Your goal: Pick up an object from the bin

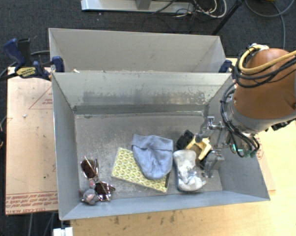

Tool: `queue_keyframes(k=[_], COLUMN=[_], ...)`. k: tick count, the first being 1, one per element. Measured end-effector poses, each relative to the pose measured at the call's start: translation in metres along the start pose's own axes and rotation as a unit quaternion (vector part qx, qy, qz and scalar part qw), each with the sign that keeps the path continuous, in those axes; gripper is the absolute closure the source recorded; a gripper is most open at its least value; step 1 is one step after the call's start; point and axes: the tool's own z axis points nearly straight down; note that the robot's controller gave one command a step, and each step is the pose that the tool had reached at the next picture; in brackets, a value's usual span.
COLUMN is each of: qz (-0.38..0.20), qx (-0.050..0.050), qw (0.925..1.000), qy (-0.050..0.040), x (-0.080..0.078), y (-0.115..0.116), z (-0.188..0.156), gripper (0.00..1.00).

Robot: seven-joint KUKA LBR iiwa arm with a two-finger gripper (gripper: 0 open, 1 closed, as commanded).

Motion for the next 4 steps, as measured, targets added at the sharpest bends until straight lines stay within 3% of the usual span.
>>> queue_keyframes(k=[1,2,3,4], qz=[-0.001,-0.165,-0.188,-0.188], qx=[0.0,0.001,0.001,0.001], qw=[1.0,0.9862,0.9822,0.9822], qy=[-0.0035,-0.0047,-0.0031,-0.0031], x=[-0.001,-0.011,-0.011,-0.011], y=[0.0,0.014,0.017,0.017], z=[-0.003,0.099,0.115,0.115], gripper=[0.0,1.0,0.0,0.0])
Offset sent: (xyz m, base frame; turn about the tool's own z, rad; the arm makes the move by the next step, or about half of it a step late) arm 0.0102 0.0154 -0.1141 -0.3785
